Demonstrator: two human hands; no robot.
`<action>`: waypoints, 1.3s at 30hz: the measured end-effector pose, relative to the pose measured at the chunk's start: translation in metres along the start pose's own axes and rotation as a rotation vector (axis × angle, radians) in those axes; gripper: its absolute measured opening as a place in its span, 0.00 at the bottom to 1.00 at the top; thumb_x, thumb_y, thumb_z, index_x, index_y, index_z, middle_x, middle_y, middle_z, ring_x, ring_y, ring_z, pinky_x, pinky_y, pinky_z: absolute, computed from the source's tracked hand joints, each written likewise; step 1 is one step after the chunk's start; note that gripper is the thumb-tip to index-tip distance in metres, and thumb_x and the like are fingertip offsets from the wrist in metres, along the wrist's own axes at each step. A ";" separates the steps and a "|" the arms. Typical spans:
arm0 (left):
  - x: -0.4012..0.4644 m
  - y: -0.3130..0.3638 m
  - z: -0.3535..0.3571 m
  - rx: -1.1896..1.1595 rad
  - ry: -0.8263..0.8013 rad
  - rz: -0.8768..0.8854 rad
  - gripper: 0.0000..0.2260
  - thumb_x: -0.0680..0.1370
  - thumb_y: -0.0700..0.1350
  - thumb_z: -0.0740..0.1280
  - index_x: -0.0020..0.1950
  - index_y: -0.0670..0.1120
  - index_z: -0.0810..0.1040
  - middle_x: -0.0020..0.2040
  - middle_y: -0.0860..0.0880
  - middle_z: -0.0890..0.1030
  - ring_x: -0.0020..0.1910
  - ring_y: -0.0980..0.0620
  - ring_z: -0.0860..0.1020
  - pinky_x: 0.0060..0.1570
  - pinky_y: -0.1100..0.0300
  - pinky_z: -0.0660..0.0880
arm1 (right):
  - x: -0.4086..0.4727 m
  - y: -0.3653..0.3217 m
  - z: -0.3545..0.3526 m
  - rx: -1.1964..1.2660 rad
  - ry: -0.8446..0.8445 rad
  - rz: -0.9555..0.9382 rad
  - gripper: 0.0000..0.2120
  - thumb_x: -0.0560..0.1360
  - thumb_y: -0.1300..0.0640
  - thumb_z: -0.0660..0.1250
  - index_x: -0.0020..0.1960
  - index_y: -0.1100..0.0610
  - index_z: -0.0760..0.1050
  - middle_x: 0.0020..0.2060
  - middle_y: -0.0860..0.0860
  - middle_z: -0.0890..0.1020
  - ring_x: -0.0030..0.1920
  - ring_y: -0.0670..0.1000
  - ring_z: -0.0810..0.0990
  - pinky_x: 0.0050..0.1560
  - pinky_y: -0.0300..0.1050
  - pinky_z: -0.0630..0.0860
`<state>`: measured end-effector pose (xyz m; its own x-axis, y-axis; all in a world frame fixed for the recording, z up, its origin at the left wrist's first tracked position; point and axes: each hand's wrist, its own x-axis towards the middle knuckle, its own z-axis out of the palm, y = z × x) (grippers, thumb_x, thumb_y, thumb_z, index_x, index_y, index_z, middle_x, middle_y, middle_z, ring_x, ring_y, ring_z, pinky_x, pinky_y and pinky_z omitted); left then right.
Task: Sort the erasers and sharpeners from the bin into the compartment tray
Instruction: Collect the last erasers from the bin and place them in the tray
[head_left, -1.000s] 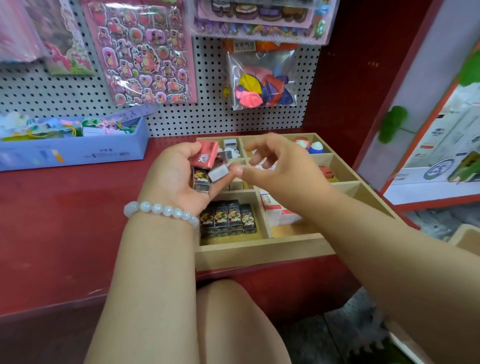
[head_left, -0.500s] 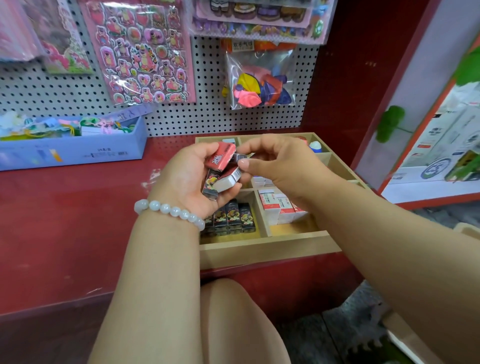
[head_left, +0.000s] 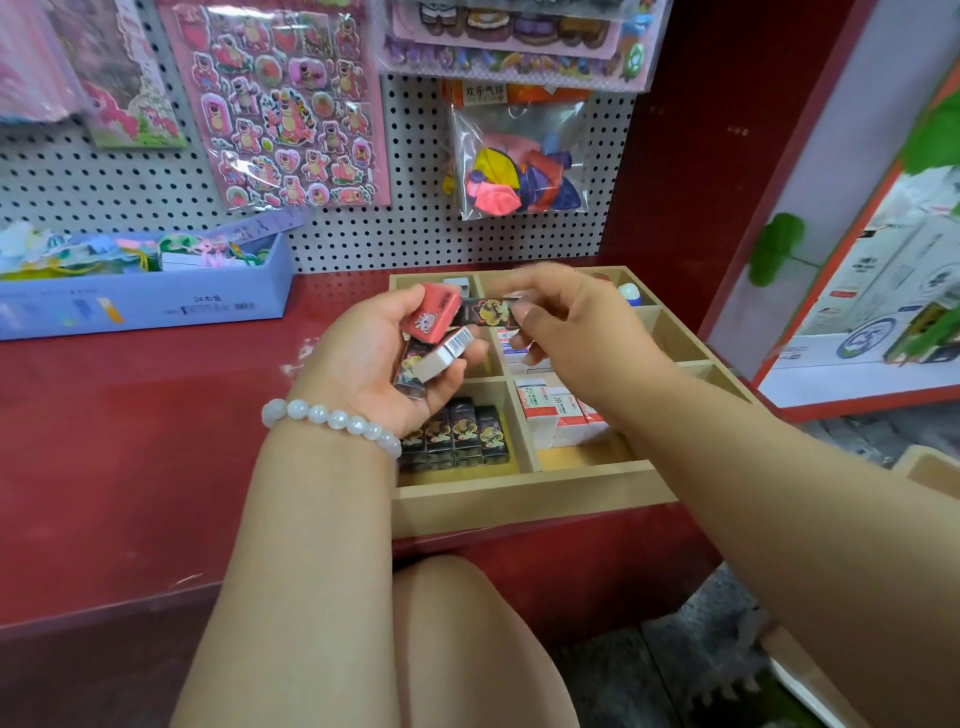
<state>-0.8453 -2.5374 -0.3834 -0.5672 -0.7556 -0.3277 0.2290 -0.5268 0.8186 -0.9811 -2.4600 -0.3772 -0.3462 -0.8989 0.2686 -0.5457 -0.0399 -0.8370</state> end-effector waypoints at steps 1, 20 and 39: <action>0.001 0.000 -0.001 0.003 0.003 0.002 0.14 0.81 0.51 0.57 0.51 0.44 0.79 0.32 0.44 0.82 0.27 0.50 0.80 0.21 0.67 0.72 | -0.001 0.000 0.000 0.021 -0.015 0.023 0.12 0.79 0.63 0.60 0.53 0.49 0.77 0.36 0.48 0.76 0.32 0.40 0.76 0.38 0.33 0.77; 0.003 0.002 -0.011 -0.194 0.089 0.029 0.12 0.80 0.48 0.59 0.51 0.43 0.79 0.29 0.43 0.80 0.26 0.52 0.79 0.22 0.66 0.73 | -0.032 0.011 -0.013 -0.380 -0.157 -0.077 0.08 0.67 0.52 0.76 0.39 0.54 0.79 0.30 0.46 0.79 0.31 0.43 0.75 0.38 0.44 0.75; 0.008 0.002 -0.012 -0.223 0.109 0.051 0.12 0.80 0.48 0.59 0.51 0.42 0.79 0.34 0.43 0.80 0.28 0.51 0.80 0.23 0.65 0.74 | -0.019 0.017 0.010 -0.727 -0.311 -0.247 0.08 0.70 0.47 0.72 0.43 0.50 0.85 0.38 0.44 0.83 0.50 0.45 0.68 0.49 0.42 0.69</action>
<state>-0.8402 -2.5491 -0.3903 -0.4647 -0.8147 -0.3469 0.4312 -0.5504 0.7150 -0.9756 -2.4476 -0.4012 0.0174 -0.9851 0.1712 -0.9726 -0.0564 -0.2256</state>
